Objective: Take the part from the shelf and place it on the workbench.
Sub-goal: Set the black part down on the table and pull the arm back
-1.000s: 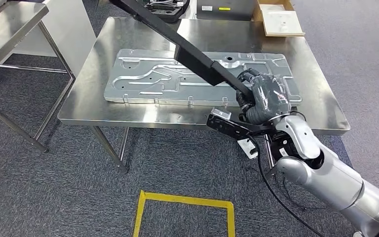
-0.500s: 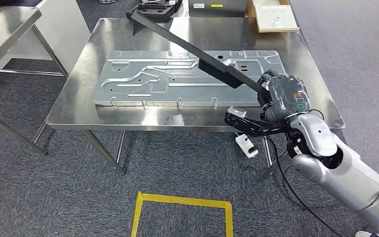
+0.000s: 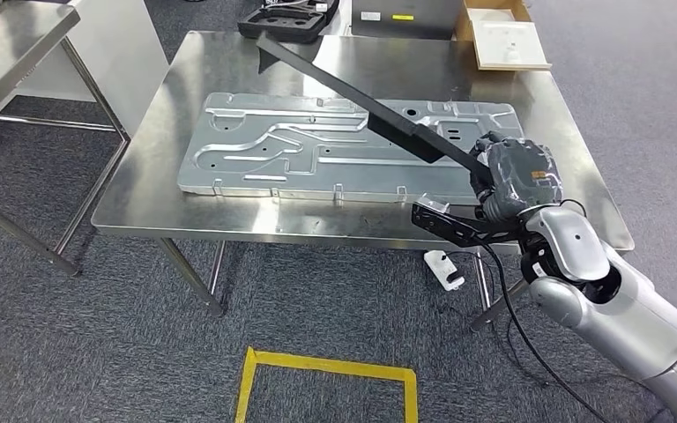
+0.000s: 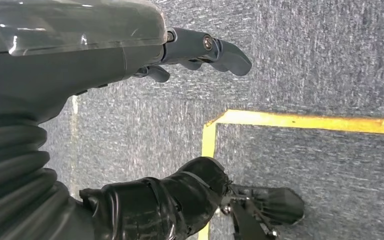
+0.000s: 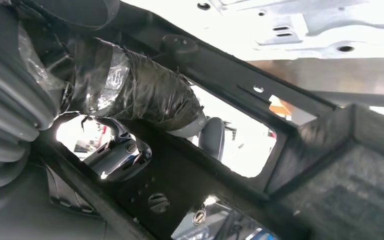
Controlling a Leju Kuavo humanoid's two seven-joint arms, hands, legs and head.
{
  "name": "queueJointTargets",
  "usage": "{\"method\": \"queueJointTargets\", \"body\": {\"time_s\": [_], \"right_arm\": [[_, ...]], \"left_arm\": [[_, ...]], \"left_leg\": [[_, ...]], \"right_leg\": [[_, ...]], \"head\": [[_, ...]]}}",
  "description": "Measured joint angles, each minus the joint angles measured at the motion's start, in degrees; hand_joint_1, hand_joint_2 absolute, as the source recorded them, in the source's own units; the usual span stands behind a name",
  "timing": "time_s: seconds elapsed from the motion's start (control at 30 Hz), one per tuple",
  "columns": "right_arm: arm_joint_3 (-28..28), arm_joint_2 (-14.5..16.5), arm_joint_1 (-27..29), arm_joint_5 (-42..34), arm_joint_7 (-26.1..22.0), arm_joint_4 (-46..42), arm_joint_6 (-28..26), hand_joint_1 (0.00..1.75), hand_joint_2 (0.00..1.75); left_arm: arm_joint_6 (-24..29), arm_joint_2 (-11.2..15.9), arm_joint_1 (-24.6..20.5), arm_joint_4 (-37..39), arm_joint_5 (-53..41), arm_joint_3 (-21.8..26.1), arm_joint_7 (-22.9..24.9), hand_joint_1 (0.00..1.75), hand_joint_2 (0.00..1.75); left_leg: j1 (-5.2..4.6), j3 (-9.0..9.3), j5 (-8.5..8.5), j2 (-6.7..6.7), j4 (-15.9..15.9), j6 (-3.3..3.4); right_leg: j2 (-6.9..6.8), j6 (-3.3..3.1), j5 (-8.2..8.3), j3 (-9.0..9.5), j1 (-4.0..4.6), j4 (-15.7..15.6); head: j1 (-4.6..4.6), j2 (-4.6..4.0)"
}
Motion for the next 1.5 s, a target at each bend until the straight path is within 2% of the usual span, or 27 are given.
{"method": "queueJointTargets", "body": {"time_s": [0.07, 0.1, 0.17, 0.23, 0.3, 0.37, 0.43, 0.47, 0.5, 0.57, 0.6, 0.63, 0.7, 0.8, 0.87, 0.93, 0.97, 1.0, 1.07, 1.1, 1.13, 1.17, 1.27, 1.33, 1.43, 1.47, 1.5], "right_arm": [[0.0, 0.0, 0.0, 0.1, 0.0, 0.2, 0.4, 1.75, 1.75], [0.0, 0.0, 0.0, 0.2, -0.1, 0.3, 0.5, 1.75, 1.75], [0.0, 0.1, 0.1, 0.5, -0.2, 0.5, 0.8, 1.75, 1.75], [0.0, 0.1, 0.2, 1.0, -0.2, 0.7, 1.2, 1.75, 1.75], [0.0, 0.1, 0.3, 1.4, -0.2, 0.9, 1.5, 1.75, 1.75], [0.0, 0.2, 0.3, 1.4, -0.2, 1.0, 1.5, 1.75, 1.75], [0.1, 0.3, 0.4, 1.5, -0.3, 1.1, 1.7, 1.75, 1.75], [0.1, 0.3, 0.5, 1.5, -0.3, 1.2, 1.9, 1.75, 1.75], [0.1, 0.3, 0.6, 1.5, -0.3, 1.3, 2.0, 1.75, 1.75], [0.2, 0.3, 0.6, 1.5, -0.3, 1.4, 2.4, 1.75, 1.75], [0.2, 0.4, 0.6, 1.5, -0.3, 1.5, 2.6, 1.75, 1.75], [0.2, 0.4, 0.5, 1.4, -0.3, 1.6, 2.7, 1.75, 1.75], [0.3, 0.5, 0.5, 1.4, -0.3, 1.8, 3.1, 1.75, 1.75], [0.3, 0.6, 0.5, 1.3, -0.2, 2.2, 3.4, 1.75, 1.75], [0.3, 0.6, 0.6, 1.3, -0.2, 2.4, 3.5, 1.75, 1.75], [0.4, 0.6, 0.7, 1.3, -0.2, 2.5, 3.6, 1.75, 1.75], [0.4, 0.6, 0.9, 1.3, -0.2, 2.7, 3.6, 1.75, 1.75], [0.5, 0.6, 1.0, 1.3, -0.2, 2.8, 3.6, 1.75, 1.75], [0.5, 0.6, 1.0, 1.3, -0.2, 2.9, 3.7, 1.75, 1.75], [0.5, 0.6, 1.0, 1.3, -0.2, 3.0, 3.7, 1.75, 1.75], [0.6, 0.6, 0.9, 1.3, -0.2, 3.1, 3.7, 1.75, 1.75], [0.6, 0.7, 0.9, 1.2, -0.2, 3.2, 3.7, 1.75, 1.75], [0.6, 0.7, 1.1, 1.2, -0.2, 3.3, 3.7, 1.75, 1.75], [0.6, 0.7, 1.0, 1.2, -0.1, 3.3, 3.7, 1.75, 1.75], [0.6, 0.8, 1.0, 1.2, -0.1, 3.4, 3.7, 1.75, 1.75], [0.6, 0.8, 1.1, 1.1, -0.1, 3.4, 3.8, 1.75, 1.75], [0.6, 0.8, 1.1, 1.0, 0.0, 3.5, 3.8, 1.75, 1.75]], "left_arm": [[0.2, 0.0, 0.0, 0.0, 0.0, 0.0, 0.1, 0.00, 1.75], [0.4, 0.0, 0.0, 0.0, 0.0, 0.0, 0.2, 0.00, 1.75], [0.7, 0.0, -0.1, 0.0, 0.0, 0.0, 0.3, 0.00, 1.75], [0.9, -0.1, -0.2, 0.0, 0.0, 0.0, 0.4, 0.00, 1.75], [0.9, -0.1, -0.2, 0.0, -0.1, 0.0, 0.3, 0.00, 1.75], [1.0, -0.1, -0.4, 0.0, -0.1, 0.0, 0.3, 0.00, 1.75], [1.0, -0.1, -0.4, 0.0, -0.2, -0.1, 0.3, 0.00, 1.75], [1.0, -0.1, -0.2, 0.0, -0.2, -0.1, 0.4, 0.00, 1.75], [1.0, -0.1, -0.1, 0.0, -0.3, -0.1, 0.4, 0.00, 1.75], [1.1, -0.1, 0.0, 0.0, -0.3, -0.1, 0.4, 0.00, 1.75], [1.1, 0.0, 0.0, 0.0, -0.3, -0.1, 0.4, 0.00, 1.75], [1.2, 0.0, 0.0, 0.0, -0.3, -0.1, 0.4, 0.00, 1.75], [1.3, 0.2, -0.2, 0.0, -0.2, -0.1, 0.4, 0.00, 1.75], [1.3, 0.1, -0.3, 0.0, -0.1, -0.1, 0.4, 0.00, 1.75], [1.3, 0.1, -0.2, 0.0, 0.0, -0.1, 0.5, 0.00, 1.75], [1.3, 0.1, -0.3, 0.0, 0.0, -0.1, 0.5, 0.00, 1.75], [1.3, 0.1, -0.3, 0.0, 0.0, -0.1, 0.5, 0.00, 1.75], [1.3, 0.1, -0.2, 0.0, 0.0, -0.2, 0.5, 0.00, 1.75], [1.2, 0.1, -0.2, 0.0, 0.0, -0.2, 0.5, 0.00, 1.75], [1.2, 0.1, -0.2, 0.0, 0.0, -0.2, 0.5, 0.00, 1.75], [1.2, 0.1, -0.2, 0.0, 0.0, -0.2, 0.6, 0.00, 1.75], [1.3, 0.2, -0.3, 0.0, 0.0, -0.1, 0.6, 0.00, 1.75], [1.3, 0.1, -0.3, 0.0, 0.0, -0.1, 0.6, 0.00, 1.75], [1.3, 0.0, -0.3, 0.0, -0.1, -0.1, 0.6, 0.00, 1.75], [1.3, 0.1, -0.5, 0.0, 0.0, -0.2, 0.6, 0.00, 1.75], [1.3, 0.1, -0.4, 0.0, 0.0, -0.2, 0.6, 0.00, 1.75], [1.3, 0.0, -0.3, 0.0, 0.0, -0.2, 0.6, 0.00, 1.75]], "left_leg": [[0.10, 0.83, -1.05, -0.11, 0.4, -0.43], [0.05, 1.00, -1.57, -0.16, 0.7, -0.81], [-0.11, 0.99, -2.17, -0.21, 0.9, -1.51], [-0.12, 1.16, -2.55, -0.16, 0.7, -2.09], [-0.02, 0.61, -3.64, -0.04, 2.4, -2.66], [0.05, -2.78, -5.95, 0.03, 8.7, -3.07], [0.05, -7.65, -7.56, 0.04, 16.0, -3.19], [0.03, -9.16, -6.88, 0.03, 17.3, -3.08], [-0.02, -9.59, -5.11, 0.03, 16.5, -2.85], [-0.38, -7.72, 0.23, 0.00, 9.6, -1.87], [-0.66, -6.39, 2.08, -0.01, 6.2, -1.28], [-0.92, -5.26, 2.90, 0.00, 3.5, -0.81], [-1.29, -4.33, 2.53, -0.01, 1.7, -0.38], [-0.85, -3.00, 2.51, 0.02, -0.1, -0.09], [-0.52, -2.02, 2.42, 0.12, -1.0, 0.20], [-0.44, -1.57, 1.91, 0.13, -0.9, 0.42], [-0.39, -1.30, 1.56, 0.07, -0.8, 0.38], [-0.29, -0.97, 1.13, 0.00, -0.6, 0.23], [-0.01, -0.26, -0.03, -0.13, 0.2, -0.35], [0.01, -0.12, -0.67, -0.18, 0.7, -0.77], [-0.03, -0.12, -1.19, -0.22, 1.2, -1.18], [-0.14, -0.20, -1.53, -0.24, 1.5, -1.53], [-0.12, -0.06, -2.12, -0.16, 1.6, -2.27], [0.04, -1.01, -3.64, -0.03, 4.1, -2.77], [0.08, -7.00, -7.58, 0.04, 14.8, -3.15], [0.08, -8.84, -7.82, 0.04, 17.4, -3.09], [0.05, -9.69, -6.88, 0.04, 17.8, -2.88]], "right_leg": [[-0.20, 0.14, 4.65, 2.43, -0.27, -7.0], [-0.24, 0.02, 5.85, 3.77, -0.22, -10.2], [-0.25, -0.56, 5.78, 4.97, -0.01, -12.7], [-0.13, -1.37, 5.41, 5.19, 0.03, -12.9], [-0.10, -2.17, 5.03, 5.71, -0.06, -13.2], [-0.19, -2.86, 4.53, 6.38, 0.00, -13.3], [-0.19, -3.23, 3.95, 6.99, 0.25, -13.3], [-0.14, -3.30, 3.61, 7.39, 0.40, -13.3], [-0.08, -3.33, 3.26, 7.88, 0.56, -13.2], [0.00, -3.32, 2.47, 9.01, 0.83, -13.3], [0.01, -3.22, 2.13, 9.42, 0.99, -13.3], [0.01, -3.03, 1.88, 9.63, 1.01, -13.4], [-0.03, -2.50, 1.69, 9.68, 0.93, -13.6], [-0.10, -1.65, 0.92, 9.54, 0.88, -13.0], [-0.08, -1.16, -1.30, 6.79, 0.69, -7.7], [-0.08, -0.62, -3.48, 2.14, 0.31, -0.2], [-0.10, -0.33, -3.33, 0.52, 0.05, 1.8], [-0.12, -0.04, -2.01, -0.05, -0.22, 1.6], [-0.30, 0.54, 2.80, 1.90, -0.74, -4.8], [-0.38, 0.71, 4.40, 3.42, -0.77, -8.3], [-0.44, 0.49, 5.19, 4.49, -0.75, -10.7], [-0.43, 0.14, 5.10, 4.98, -0.62, -11.7], [-0.29, -1.42, 4.44, 5.22, -0.40, -11.9], [-0.30, -2.24, 4.22, 5.75, -0.49, -12.1], [-0.32, -2.95, 3.71, 6.42, -0.21, -12.2], [-0.28, -3.07, 3.53, 6.61, -0.05, -12.2], [-0.22, -3.14, 3.33, 6.84, 0.12, -12.2]], "head": [[0.01, 0.00], [0.04, 0.00], [-0.01, 0.00], [-0.13, 0.00], [-0.34, 0.00], [-0.56, 0.00], [-0.61, 0.00], [-0.62, 0.00], [-0.62, 0.00], [-0.60, 0.00], [-0.54, 0.00], [-0.53, 0.00], [-0.48, 0.00], [-0.37, 0.00], [-0.16, 0.00], [-0.08, 0.00], [-0.06, 0.00], [-0.07, 0.00], [-0.04, 0.00], [0.02, 0.00], [0.08, 0.00], [0.05, 0.00], [-0.12, 0.00], [-0.33, 0.00], [-0.60, 0.00], [-0.59, 0.00], [-0.59, 0.00]]}}
